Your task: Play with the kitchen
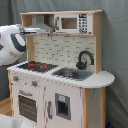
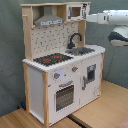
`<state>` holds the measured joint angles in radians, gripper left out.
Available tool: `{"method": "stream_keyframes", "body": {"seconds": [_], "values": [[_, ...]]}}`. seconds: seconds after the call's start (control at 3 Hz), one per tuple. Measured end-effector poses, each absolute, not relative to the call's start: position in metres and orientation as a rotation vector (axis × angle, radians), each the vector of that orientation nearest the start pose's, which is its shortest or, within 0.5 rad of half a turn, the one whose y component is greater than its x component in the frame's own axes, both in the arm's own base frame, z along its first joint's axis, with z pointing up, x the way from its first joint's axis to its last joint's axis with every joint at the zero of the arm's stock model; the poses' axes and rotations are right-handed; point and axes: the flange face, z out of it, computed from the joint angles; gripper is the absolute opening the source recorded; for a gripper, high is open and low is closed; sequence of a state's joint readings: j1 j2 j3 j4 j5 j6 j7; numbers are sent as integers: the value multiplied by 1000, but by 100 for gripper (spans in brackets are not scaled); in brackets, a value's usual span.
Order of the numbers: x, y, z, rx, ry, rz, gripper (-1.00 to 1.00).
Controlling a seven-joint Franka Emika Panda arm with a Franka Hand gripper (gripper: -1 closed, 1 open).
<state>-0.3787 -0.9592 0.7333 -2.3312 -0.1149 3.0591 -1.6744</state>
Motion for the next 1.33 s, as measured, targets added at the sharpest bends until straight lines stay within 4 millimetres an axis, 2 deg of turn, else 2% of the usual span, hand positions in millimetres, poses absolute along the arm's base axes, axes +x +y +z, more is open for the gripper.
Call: {"method": "stream_keyframes", "body": {"seconds": [0.67, 1.33], "values": [[354, 258, 690, 583, 1575, 584, 100], [401, 248, 687, 611, 1573, 550, 100]]}}
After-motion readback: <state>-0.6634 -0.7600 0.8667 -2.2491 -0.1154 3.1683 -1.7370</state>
